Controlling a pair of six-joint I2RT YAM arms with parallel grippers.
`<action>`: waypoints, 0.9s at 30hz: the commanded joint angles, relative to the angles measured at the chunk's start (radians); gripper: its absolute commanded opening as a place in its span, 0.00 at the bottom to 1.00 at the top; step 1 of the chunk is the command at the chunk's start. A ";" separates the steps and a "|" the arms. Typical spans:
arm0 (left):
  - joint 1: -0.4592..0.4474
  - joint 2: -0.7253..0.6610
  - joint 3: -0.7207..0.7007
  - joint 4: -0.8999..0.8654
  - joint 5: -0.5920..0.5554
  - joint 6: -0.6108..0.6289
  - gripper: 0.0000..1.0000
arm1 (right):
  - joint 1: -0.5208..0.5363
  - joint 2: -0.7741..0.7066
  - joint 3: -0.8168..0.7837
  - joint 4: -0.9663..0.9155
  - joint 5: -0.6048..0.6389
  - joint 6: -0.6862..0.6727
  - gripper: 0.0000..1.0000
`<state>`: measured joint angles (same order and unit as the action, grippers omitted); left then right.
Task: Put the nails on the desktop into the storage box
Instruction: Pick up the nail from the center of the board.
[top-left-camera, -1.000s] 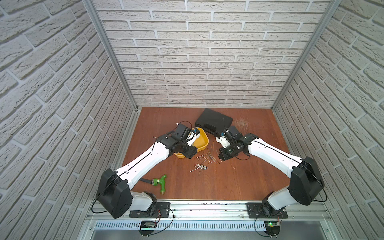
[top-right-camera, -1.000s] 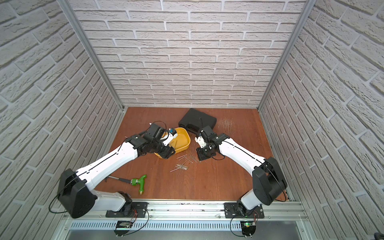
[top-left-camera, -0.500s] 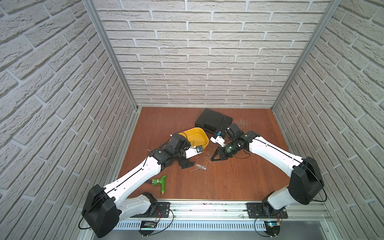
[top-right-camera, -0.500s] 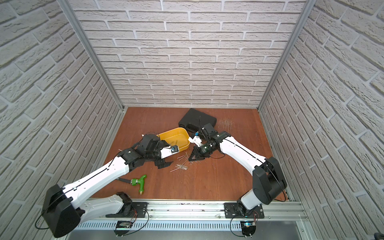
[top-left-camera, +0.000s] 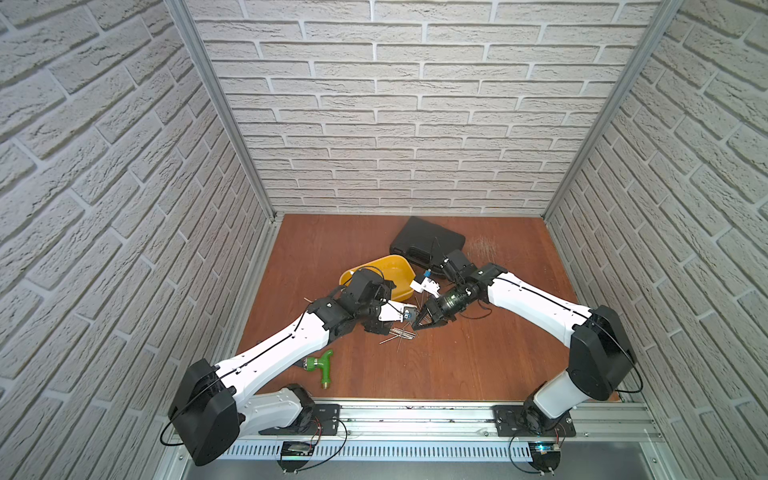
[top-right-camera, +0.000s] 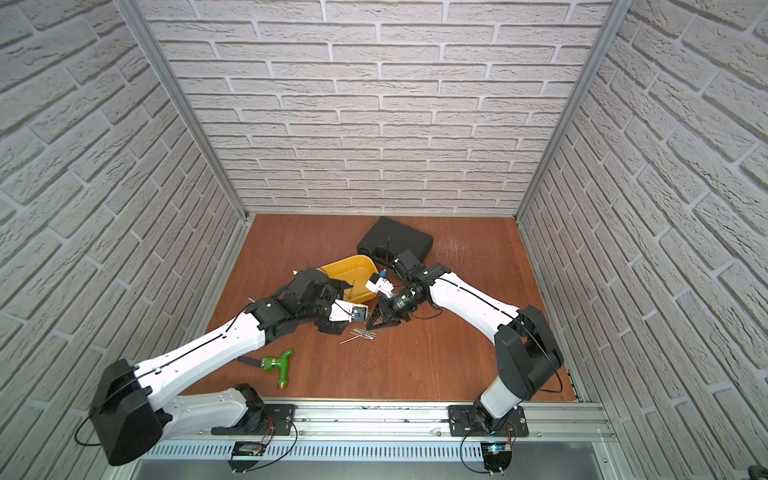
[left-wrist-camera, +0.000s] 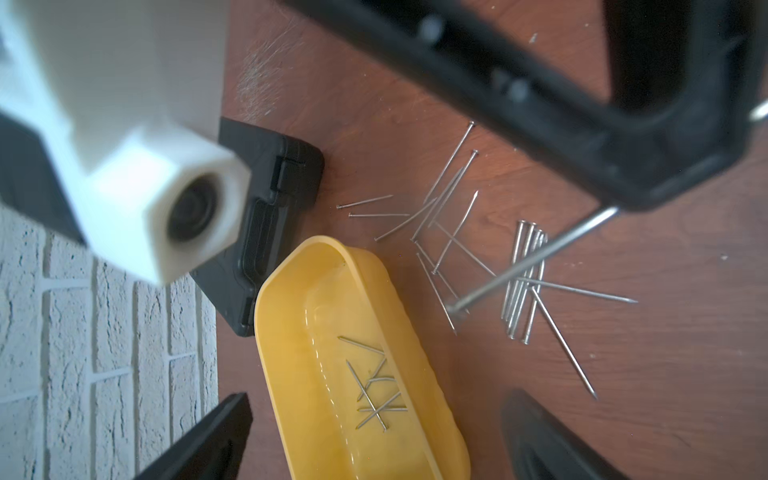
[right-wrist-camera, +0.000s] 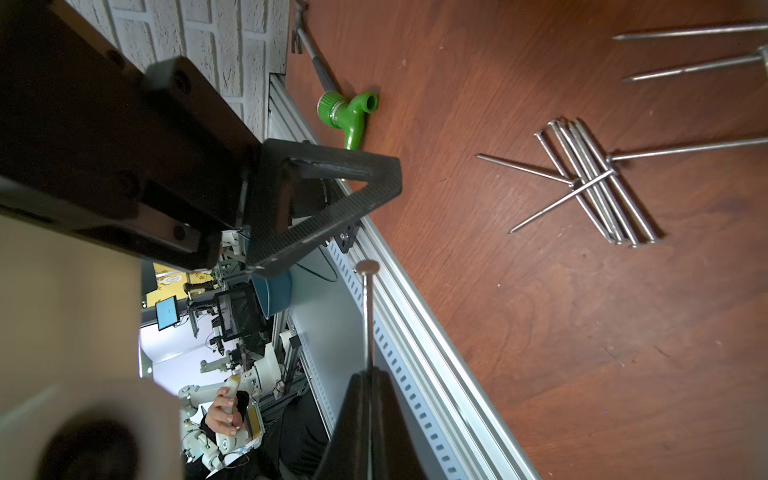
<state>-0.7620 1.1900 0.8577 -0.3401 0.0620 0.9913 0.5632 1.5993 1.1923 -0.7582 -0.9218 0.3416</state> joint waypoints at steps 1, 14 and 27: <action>-0.034 0.004 0.043 -0.004 -0.007 0.103 0.96 | 0.008 0.007 0.031 0.015 -0.075 -0.004 0.02; -0.089 0.054 0.117 -0.161 -0.023 0.210 0.71 | 0.034 0.030 0.052 0.033 -0.089 0.018 0.02; -0.144 0.094 0.134 -0.178 -0.037 0.216 0.34 | 0.033 0.040 0.064 0.028 -0.094 0.028 0.02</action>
<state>-0.8978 1.2732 0.9638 -0.5102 0.0280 1.1957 0.5922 1.6314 1.2301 -0.7437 -0.9745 0.3710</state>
